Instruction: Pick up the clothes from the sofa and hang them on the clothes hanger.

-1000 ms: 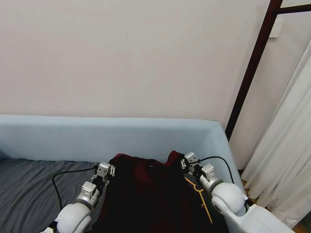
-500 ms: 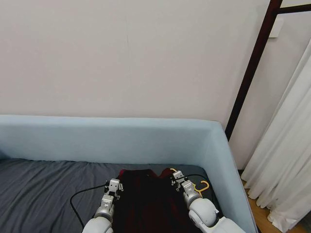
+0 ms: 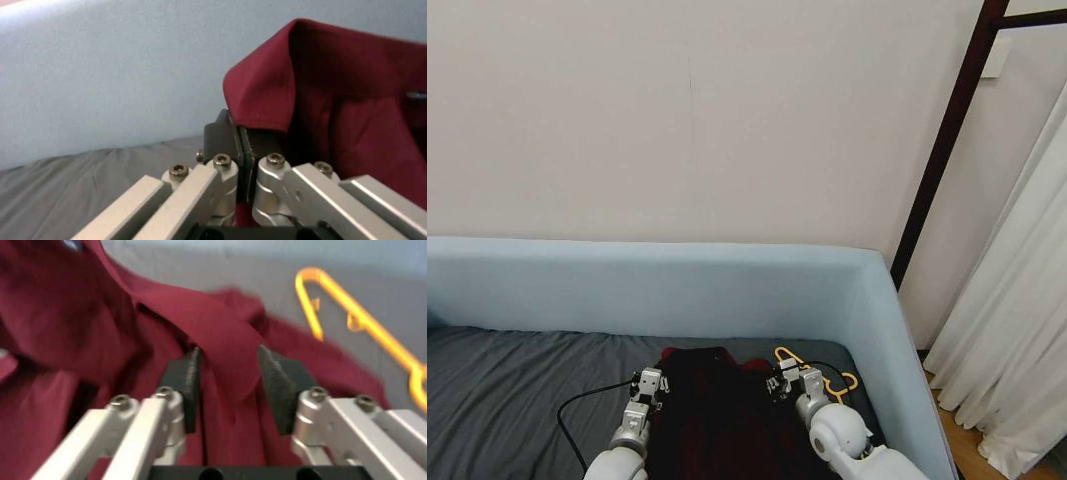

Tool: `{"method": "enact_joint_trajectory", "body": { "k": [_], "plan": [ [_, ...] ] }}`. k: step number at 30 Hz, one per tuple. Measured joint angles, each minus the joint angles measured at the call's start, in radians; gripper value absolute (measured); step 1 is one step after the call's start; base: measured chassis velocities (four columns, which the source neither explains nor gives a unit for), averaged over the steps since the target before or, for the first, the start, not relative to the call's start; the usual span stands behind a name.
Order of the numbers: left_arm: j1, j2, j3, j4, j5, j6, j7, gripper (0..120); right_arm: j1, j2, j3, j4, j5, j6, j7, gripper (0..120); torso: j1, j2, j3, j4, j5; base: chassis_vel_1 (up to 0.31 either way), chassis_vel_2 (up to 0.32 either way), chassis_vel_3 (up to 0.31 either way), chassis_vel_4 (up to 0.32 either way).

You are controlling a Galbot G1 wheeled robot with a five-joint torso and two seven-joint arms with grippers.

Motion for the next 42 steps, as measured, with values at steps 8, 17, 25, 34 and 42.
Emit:
{"method": "enact_joint_trajectory", "body": {
  "k": [8, 17, 25, 34, 42],
  "plan": [
    [-0.011, -0.005, 0.004, 0.016, 0.007, -0.009, 0.002, 0, -0.019, -0.064, 0.083, 0.013, 0.080, -0.045, 0.004, 68, 0.000, 0.000, 0.000, 0.0000, -0.0001, 0.000, 0.000, 0.000, 0.000],
    [-0.019, -0.009, 0.007, 0.014, 0.012, -0.012, 0.002, 0, 0.036, -0.032, 0.098, -0.235, -0.104, 0.019, -0.002, 100, 0.000, 0.000, 0.000, 0.0001, 0.0001, 0.000, 0.000, 0.000, 0.000],
    [-0.016, 0.009, -0.003, 0.005, 0.029, -0.027, 0.002, 0, 0.072, 0.025, 0.146, -0.371, -0.141, -0.030, -0.004, 100, 0.000, 0.000, 0.000, 0.0001, 0.0000, 0.000, 0.000, 0.000, 0.000],
    [-0.023, 0.014, -0.004, 0.009, 0.030, -0.040, 0.002, 0, 0.085, 0.055, 0.184, -0.485, -0.243, -0.012, -0.058, 100, 0.000, 0.000, 0.000, 0.0001, -0.0001, 0.000, 0.000, 0.000, 0.000],
    [-0.026, 0.011, 0.000, 0.013, 0.030, -0.043, 0.002, 0, 0.090, 0.075, 0.209, -0.552, -0.285, 0.002, -0.102, 75, 0.000, 0.000, 0.000, 0.0001, 0.0000, 0.000, 0.000, 0.000, 0.000]
  ]
}}
